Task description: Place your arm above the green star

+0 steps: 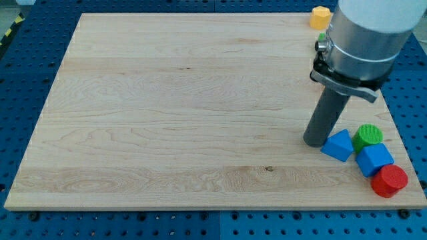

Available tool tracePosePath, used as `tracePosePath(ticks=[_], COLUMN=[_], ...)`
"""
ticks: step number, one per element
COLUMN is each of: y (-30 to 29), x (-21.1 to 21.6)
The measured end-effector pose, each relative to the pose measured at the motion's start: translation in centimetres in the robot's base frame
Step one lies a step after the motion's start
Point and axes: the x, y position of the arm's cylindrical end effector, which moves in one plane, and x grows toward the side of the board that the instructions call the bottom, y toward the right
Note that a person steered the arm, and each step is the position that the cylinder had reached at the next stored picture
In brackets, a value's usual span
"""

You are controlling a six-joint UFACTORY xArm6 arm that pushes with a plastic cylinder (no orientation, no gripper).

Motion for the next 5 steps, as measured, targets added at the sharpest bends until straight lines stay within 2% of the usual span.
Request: tracePosePath(ticks=[1, 3, 5], y=[-1.0, -3.8, -2.6], x=[-1.2, -12.7, -24.7])
